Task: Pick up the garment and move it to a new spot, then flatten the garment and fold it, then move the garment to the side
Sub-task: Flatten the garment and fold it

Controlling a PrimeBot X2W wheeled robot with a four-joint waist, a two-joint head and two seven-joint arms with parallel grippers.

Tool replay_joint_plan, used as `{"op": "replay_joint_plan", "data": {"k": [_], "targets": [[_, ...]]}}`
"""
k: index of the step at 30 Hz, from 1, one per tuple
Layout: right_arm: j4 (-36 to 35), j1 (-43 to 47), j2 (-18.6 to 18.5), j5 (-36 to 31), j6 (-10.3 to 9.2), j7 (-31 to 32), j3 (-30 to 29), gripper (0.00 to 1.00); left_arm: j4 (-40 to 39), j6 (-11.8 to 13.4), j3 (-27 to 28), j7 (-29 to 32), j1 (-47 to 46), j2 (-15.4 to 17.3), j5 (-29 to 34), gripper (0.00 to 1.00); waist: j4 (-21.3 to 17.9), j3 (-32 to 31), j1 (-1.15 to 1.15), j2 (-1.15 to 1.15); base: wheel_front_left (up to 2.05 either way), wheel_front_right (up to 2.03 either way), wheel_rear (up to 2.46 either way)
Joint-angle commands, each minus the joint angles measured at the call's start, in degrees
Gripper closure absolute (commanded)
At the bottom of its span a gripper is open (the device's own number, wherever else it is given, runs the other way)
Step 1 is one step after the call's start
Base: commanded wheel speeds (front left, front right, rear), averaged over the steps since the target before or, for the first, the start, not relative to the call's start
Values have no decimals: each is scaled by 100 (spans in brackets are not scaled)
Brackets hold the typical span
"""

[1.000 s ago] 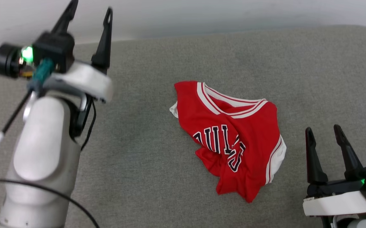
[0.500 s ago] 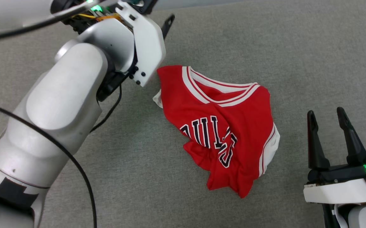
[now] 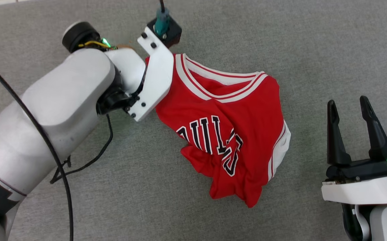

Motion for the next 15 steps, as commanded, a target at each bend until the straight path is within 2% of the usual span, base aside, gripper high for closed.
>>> {"op": "replay_joint_plan", "data": {"k": [1, 9, 10, 11, 13, 15], "targets": [[-24, -86, 8, -3, -2, -9, 10, 0, 61, 0, -80, 40, -31, 44, -69, 0, -53, 107, -1, 0, 0, 0, 0], [-35, -228, 9, -10, -2, -9, 9, 0, 153, -2, -938, 249, 96, 154, -429, 0, -102, 326, -1, 0, 0, 0, 0], [-31, -229, 8, -18, -2, -9, 6, 0, 157, -1, -970, 190, 110, 141, -443, 65, -93, 335, -1, 0, 0, 0, 0], [-26, -232, 9, -27, -2, -9, 6, 0, 164, -1, -997, 150, 114, 119, -455, 100, -81, 336, -1, 0, 0, 0, 0], [-5, -224, 9, -54, -2, -9, 13, 0, 161, -1, -1019, 5, 103, 74, -507, 100, -41, 305, -1, 0, 0, 0, 0], [39, -128, 8, -77, -2, -9, 11, 0, 111, -1, -995, -414, -50, 3, -556, 100, 99, 97, -1, 0, 0, 0, 0]]}}
